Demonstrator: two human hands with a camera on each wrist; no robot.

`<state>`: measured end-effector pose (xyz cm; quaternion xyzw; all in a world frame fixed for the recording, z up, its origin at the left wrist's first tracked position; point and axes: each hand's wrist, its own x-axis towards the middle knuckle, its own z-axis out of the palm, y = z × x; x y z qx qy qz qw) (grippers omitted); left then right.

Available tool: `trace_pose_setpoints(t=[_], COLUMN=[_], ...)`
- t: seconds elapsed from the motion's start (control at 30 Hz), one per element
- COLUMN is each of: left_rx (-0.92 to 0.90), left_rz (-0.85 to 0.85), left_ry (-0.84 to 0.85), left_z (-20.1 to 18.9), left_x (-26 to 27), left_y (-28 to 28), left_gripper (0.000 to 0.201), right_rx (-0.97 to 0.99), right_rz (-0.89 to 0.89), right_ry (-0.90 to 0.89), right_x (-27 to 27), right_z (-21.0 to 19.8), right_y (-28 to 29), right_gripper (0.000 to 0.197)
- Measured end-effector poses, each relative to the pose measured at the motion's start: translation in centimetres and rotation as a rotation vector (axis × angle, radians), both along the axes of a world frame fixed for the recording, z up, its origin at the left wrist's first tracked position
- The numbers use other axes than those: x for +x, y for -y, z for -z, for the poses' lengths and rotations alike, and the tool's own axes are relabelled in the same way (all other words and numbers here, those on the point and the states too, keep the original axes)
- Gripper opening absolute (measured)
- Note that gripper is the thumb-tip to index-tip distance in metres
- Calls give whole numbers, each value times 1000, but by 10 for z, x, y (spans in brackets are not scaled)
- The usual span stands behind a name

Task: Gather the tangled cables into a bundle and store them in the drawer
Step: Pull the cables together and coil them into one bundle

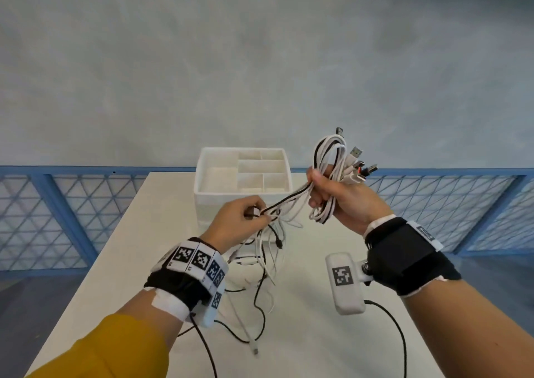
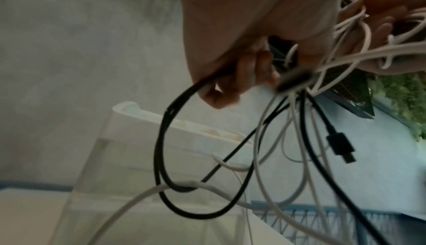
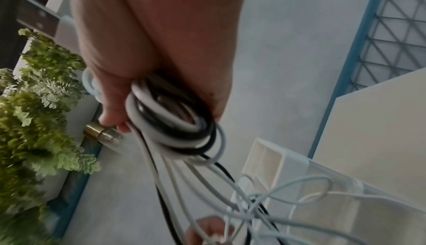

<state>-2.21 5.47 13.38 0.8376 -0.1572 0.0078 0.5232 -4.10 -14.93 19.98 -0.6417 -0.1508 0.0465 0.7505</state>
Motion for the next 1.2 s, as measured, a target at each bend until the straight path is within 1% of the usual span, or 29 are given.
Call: trace_pose_setpoints(t=[0.03,0.07,0.13,0.17,0.2,0.27,0.3,0.33,0.37,0.4,0.43,0.5,0.57,0.63,0.7,0.73,0.77,0.83,0.87,0.93,1.0,1.07,1.1,1.13,1.2], left_rx=[-9,-34,-110,-124,-146,-262,-291,-235,-88,65,164,234,236,177,89,18,-40,-96,-127,-250,-469,-677,-751,-801,-814], left_rz=[-2,34,110,131,159,228,233,217,196,170,136,49,-26,-141,-263,-277,-269,-268,-280,-293,-248,-125,-62,-24,-40], left_ry=[15,9,-75,-142,-226,-486,-600,-661,-652,-608,-544,-412,-333,-272,-262,-291,-317,-329,-321,-320,-370,-431,-459,-481,-477], left_z=[-1,-2,-4,-6,-7,-10,-12,-15,-16,-18,-17,-16,-16,-13,-6,-3,0,2,1,-4,-14,-23,-27,-30,-34], left_x=[1,1,-1,-2,-3,-2,-1,-1,0,-1,-2,2,7,12,17,17,19,20,20,20,17,13,11,11,14], left_y=[-1,0,0,-1,-2,-2,1,5,11,17,22,27,23,14,0,-7,-14,-26,-30,-33,-33,-29,-26,-24,-24], left_gripper=[11,14,11,7,9,27,35,38,38,36,35,37,33,25,22,21,21,24,25,23,22,24,25,25,26], right_rx=[-11,-41,-162,-211,-233,-214,-202,-204,-217,-231,-230,-307,-407,-408,-256,-203,-201,-305,-357,-402,-446,-495,-536,-573,-623], right_rz=[26,48,91,99,95,37,8,-10,-20,-31,-35,-6,48,91,130,133,144,189,204,230,238,209,178,136,105], right_ry=[3,15,74,102,112,104,94,89,80,74,64,74,112,118,50,33,28,39,56,62,71,82,91,102,113], right_x=[0,0,1,2,3,3,3,2,2,2,1,1,-2,-3,-2,-4,-4,-3,-3,-4,-8,-14,-16,-17,-19], right_z=[3,5,6,6,6,5,4,3,3,3,1,2,2,4,4,2,2,8,12,16,15,12,10,8,8], right_y=[-1,-1,0,1,3,3,1,-2,-5,-7,-10,-10,-7,2,11,14,17,25,27,26,22,16,12,9,6], right_gripper=[15,15,16,15,14,11,10,10,9,8,10,18,12,12,15,18,26,44,46,42,34,15,13,18,21])
